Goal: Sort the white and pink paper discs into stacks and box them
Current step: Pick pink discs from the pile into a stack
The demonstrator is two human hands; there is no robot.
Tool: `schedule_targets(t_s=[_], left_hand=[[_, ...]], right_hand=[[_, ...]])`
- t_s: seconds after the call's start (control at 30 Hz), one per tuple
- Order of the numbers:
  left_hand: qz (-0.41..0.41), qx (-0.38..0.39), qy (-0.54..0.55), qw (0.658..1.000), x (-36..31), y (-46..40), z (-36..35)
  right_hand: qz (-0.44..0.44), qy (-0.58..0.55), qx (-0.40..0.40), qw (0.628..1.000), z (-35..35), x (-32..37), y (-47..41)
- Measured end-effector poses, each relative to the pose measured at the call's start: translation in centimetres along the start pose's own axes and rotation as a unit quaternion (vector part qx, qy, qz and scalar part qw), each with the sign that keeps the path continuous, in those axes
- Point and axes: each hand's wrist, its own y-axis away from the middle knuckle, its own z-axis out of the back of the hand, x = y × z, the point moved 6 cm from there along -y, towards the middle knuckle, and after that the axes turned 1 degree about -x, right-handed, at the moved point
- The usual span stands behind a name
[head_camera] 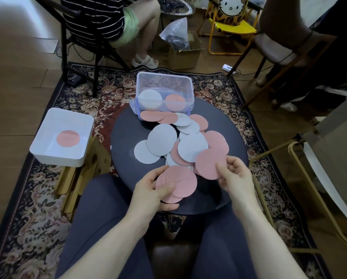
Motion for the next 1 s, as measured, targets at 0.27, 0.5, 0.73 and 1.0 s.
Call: schedule_targets(t_s=[0.27,0.5,0.73,1.0], left_hand=[[-0.056,0.01,0.017,0.998,-1.6,0.4,0.0],[-0.165,0.01,-0.07,0.984,-3.4,0.4,0.6],[-0.23,0.013,-0.248,0.941,-6.0,0.5,2.3],[-0.262,0.02,-0.351,0.899,-5.8,0.4,3.9]], right_hand=[[0.028,0.042,0.122,0.991,-4.1,-0.3,2.8],[0.042,0.089,0.175,0.98,-6.1,0.2,3.6],[0.107,0.153,0.207,0.96,-9.7,1.4,4.0],[0.199,0.272,0.206,0.919,-11.3,2.1,4.4]])
